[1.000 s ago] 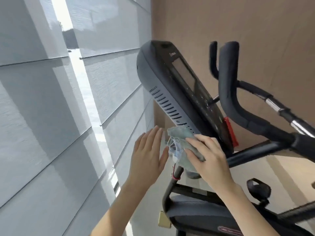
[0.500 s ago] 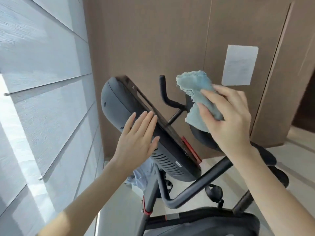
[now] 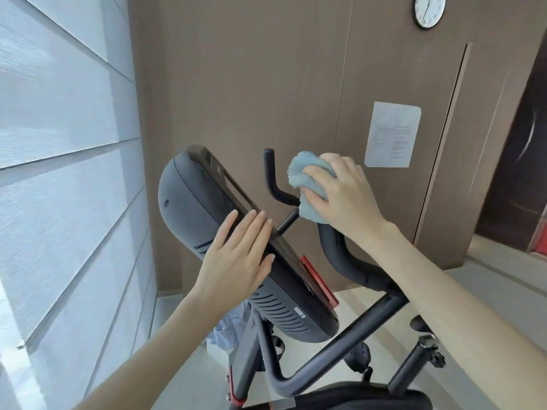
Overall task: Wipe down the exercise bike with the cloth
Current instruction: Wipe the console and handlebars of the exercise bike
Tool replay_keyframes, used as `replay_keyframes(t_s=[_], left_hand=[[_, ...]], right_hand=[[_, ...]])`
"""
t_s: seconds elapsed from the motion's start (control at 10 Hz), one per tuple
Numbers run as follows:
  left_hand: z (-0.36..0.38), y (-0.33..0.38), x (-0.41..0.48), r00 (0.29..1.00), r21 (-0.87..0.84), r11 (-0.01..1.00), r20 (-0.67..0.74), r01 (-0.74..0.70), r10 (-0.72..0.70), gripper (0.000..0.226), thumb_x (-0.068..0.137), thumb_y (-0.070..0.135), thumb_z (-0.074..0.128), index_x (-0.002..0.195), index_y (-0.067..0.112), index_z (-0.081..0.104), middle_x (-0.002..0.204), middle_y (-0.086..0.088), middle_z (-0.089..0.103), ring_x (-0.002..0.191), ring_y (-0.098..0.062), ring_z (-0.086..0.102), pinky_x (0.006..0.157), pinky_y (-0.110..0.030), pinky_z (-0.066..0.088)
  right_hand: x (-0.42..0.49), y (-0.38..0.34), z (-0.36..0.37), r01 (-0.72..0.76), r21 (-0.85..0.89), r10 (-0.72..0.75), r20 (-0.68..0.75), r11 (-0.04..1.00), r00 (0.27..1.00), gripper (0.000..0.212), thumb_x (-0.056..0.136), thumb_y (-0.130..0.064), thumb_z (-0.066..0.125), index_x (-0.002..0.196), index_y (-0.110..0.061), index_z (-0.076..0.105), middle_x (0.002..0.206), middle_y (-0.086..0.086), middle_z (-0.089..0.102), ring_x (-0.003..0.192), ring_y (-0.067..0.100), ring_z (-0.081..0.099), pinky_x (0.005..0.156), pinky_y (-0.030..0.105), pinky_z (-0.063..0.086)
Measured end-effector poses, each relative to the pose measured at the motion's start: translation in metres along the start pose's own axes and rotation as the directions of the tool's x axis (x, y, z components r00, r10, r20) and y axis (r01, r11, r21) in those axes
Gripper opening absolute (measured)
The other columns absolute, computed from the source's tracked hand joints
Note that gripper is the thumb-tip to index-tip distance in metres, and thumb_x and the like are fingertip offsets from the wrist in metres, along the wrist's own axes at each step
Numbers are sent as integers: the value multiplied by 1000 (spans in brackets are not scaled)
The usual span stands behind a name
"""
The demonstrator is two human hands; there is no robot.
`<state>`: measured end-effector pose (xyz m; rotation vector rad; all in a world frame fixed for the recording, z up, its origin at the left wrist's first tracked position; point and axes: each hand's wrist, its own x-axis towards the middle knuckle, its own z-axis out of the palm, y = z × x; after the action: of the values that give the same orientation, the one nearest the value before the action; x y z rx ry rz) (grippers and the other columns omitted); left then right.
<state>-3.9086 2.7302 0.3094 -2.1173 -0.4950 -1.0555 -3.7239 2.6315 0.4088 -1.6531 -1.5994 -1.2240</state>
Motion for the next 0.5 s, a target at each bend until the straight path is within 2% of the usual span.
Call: replay_keyframes(t_s=[0.1, 0.2, 0.3, 0.4, 0.5], left_hand=[[4, -1, 0, 1000, -3, 1000, -30, 4, -4, 47, 95, 33, 44, 130, 2, 54, 134, -13, 55, 128, -27, 47, 115, -45, 21], [6, 1, 1, 999, -10, 1000, -43, 15, -16, 46, 95, 33, 44, 128, 3, 55, 133, -13, 56, 128, -27, 48, 115, -45, 21], [6, 3, 1, 998, -20, 999, -49, 29, -30, 45, 95, 32, 44, 128, 3, 56, 132, -13, 56, 128, -27, 48, 114, -46, 23], [6, 3, 2, 998, -34, 999, -53, 36, -38, 45, 95, 32, 44, 128, 2, 56, 132, -13, 56, 128, -27, 48, 114, -46, 23], [7, 3, 2, 998, -40, 998, -56, 39, -41, 45, 95, 32, 44, 128, 2, 56, 132, -13, 56, 128, -27, 48, 114, -46, 23]], right_hand=[[14, 2, 1, -80, 118, 67, 110, 990, 992, 22, 89, -27, 58, 100, -11, 65, 102, 9, 55, 87, 28, 53, 71, 38, 46], [15, 0, 4, -216, 281, 199, 88, 935, 976, 24, 93, -30, 53, 108, -14, 63, 101, 6, 53, 86, 24, 54, 73, 32, 42], [4, -7, 9, -287, 356, 292, 41, 889, 956, 32, 95, -31, 50, 123, -17, 56, 109, 4, 52, 97, 20, 53, 77, 28, 36], [-6, -13, 12, -322, 395, 342, 20, 861, 939, 41, 97, -33, 44, 135, -18, 43, 119, 7, 47, 106, 22, 49, 84, 26, 35], [-21, -20, 11, -303, 334, 328, -19, 893, 944, 53, 98, -38, 33, 145, -15, 26, 125, 13, 44, 109, 26, 49, 83, 26, 36]])
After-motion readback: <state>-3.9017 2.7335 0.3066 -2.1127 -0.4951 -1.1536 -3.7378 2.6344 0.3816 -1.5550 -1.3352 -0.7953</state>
